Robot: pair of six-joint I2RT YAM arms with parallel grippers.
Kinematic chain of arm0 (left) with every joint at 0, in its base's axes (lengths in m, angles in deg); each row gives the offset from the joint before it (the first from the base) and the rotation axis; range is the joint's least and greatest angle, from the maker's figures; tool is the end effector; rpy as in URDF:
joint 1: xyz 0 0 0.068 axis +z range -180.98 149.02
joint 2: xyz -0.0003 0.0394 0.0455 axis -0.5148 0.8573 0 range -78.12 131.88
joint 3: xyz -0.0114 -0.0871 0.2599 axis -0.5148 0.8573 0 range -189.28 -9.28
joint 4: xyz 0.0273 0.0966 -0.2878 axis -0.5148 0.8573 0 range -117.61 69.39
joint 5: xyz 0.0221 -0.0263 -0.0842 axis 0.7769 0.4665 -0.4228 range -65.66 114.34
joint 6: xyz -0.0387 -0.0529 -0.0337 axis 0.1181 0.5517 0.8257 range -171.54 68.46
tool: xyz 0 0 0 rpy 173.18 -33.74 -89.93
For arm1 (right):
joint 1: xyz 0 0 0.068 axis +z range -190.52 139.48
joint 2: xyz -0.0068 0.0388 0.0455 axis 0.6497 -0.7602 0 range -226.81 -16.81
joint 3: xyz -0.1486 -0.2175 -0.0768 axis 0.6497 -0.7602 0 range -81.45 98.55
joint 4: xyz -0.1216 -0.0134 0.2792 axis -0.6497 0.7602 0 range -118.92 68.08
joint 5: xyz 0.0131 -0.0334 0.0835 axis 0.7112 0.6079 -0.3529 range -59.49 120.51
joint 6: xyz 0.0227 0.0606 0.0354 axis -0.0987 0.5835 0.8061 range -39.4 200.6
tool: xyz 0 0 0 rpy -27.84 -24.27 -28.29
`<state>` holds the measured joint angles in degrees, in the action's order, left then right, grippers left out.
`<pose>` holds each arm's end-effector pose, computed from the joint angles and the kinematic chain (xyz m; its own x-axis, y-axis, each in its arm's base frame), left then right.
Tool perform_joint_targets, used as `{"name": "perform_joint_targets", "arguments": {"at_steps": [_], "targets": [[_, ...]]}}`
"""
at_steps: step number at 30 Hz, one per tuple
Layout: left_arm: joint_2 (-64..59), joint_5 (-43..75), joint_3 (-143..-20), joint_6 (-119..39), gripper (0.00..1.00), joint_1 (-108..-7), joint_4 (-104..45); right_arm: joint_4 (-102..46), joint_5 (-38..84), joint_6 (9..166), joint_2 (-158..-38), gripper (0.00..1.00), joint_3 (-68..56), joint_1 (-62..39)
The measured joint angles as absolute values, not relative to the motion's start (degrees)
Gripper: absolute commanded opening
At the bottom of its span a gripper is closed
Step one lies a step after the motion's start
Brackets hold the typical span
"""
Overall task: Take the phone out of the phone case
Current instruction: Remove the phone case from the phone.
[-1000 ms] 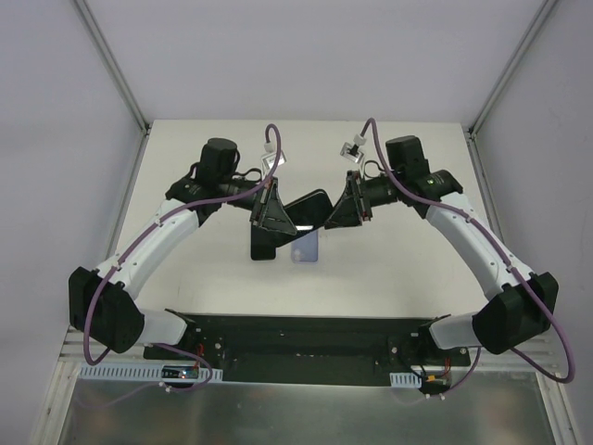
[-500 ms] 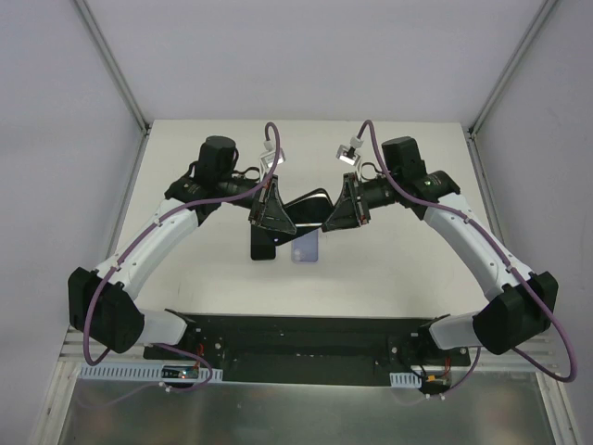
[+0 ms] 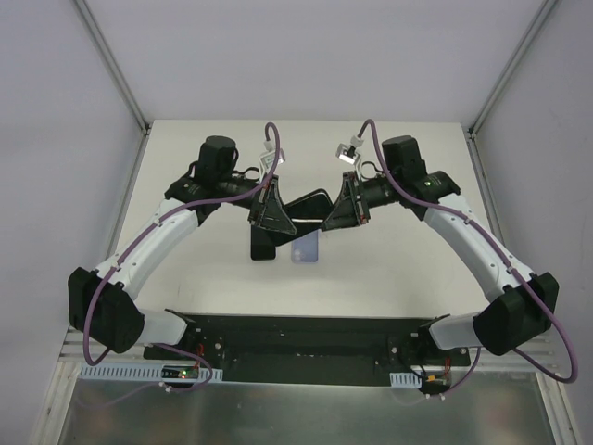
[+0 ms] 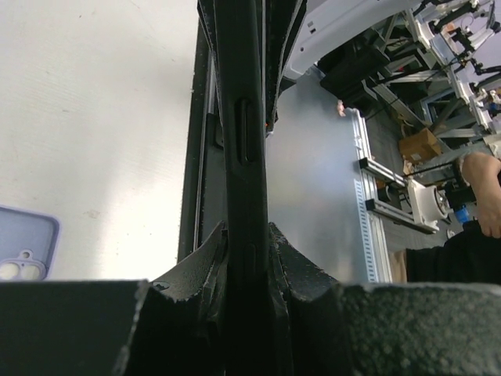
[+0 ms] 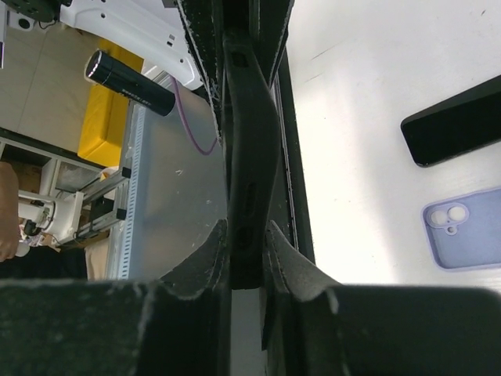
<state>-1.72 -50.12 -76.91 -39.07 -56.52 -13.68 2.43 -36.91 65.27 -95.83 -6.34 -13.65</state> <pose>0.2791 -0.1991 0.3517 -0.5381 0.1930 -0.8205 0.8206 -0.1022 -0.5622 0.2806 0.2060 0.3579 -0.2730 -0.2521 -0.9284 -0.9521 -0.0673 0.2982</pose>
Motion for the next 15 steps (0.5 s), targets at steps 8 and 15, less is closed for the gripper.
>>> {"name": "perform_joint_targets", "arguments": {"at_steps": [8,15], "targets": [[1.05,-57.98,-78.03,-40.12,0.0,-56.41,-15.27,16.94,-32.4,54.36,-95.02,0.0,2.8,-9.3],[6.12,-65.26,-81.72,-43.57,0.0,-57.31,-16.71,31.65,-19.88,44.7,-95.02,0.0,14.45,-2.02]]}}
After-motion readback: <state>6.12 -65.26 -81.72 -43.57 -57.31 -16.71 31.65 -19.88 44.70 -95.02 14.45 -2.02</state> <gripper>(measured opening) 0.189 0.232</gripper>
